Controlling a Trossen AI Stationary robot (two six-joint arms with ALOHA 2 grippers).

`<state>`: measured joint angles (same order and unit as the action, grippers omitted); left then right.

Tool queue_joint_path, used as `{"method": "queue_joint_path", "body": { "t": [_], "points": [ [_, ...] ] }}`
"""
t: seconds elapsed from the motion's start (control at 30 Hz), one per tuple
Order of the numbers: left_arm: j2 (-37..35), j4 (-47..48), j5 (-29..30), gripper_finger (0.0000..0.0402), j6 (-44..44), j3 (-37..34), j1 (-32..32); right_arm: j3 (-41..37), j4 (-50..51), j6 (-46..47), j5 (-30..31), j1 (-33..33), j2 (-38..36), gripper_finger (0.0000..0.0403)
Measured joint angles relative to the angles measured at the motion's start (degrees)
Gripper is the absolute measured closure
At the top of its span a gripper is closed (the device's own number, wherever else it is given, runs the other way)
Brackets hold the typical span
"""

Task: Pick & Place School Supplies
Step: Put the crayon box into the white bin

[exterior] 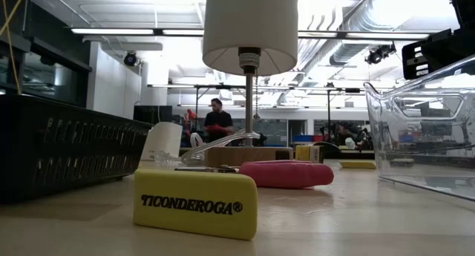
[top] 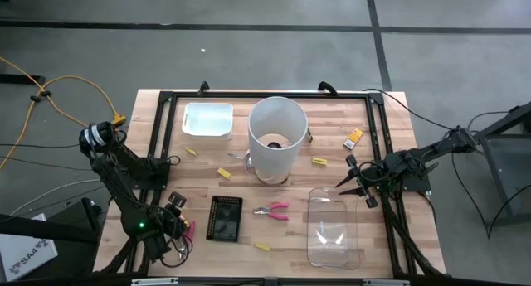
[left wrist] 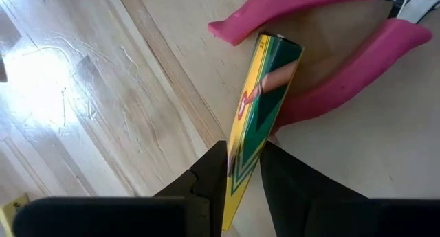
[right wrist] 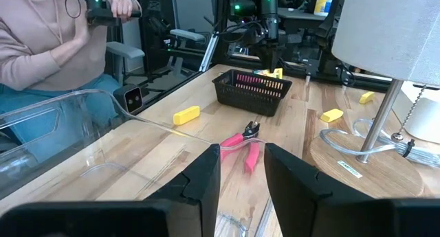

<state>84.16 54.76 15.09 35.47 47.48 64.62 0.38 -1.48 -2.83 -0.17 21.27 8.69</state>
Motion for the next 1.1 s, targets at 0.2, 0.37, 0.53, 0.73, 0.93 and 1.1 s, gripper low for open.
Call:
{"method": "queue_joint_path", "body": {
  "t": [0.2, 0.37, 0.53, 0.73, 0.93, 1.1],
  "points": [
    [0.0, -0.08, -0.02, 0.0321, 0.17, 0.0, 0.0, 0.0, 0.0, 0.0, 0.0, -0.02, 0.0, 0.0298],
    [0.0, -0.09, -0.02, 0.0321, 0.17, 0.0, 0.0, -0.01, 0.0, 0.0, 0.0, 0.0, 0.02, 0.0298],
    [0.0, -0.08, 0.3, 0.0321, 0.17, 0.0, 0.0, 0.0, 0.0, 0.0, 0.0, -0.02, 0.0, 0.0298],
    [0.0, -0.08, 1.02, 0.0325, -0.11, 0.0, 0.0, 0.0, 0.0, 0.0, -0.02, 0.0, 0.0, 0.0298],
    [0.0, -0.08, 1.13, 0.0357, -0.05, 0.02, 0.0, 0.0, 0.0, 0.0, 0.0, -0.01, 0.0, 0.0298],
    [0.0, -0.05, 1.16, 0.0367, -0.05, 0.02, 0.0, 0.0, 0.0, 0.0, 0.0, -0.01, 0.0, 0.0298]
  ]
}}
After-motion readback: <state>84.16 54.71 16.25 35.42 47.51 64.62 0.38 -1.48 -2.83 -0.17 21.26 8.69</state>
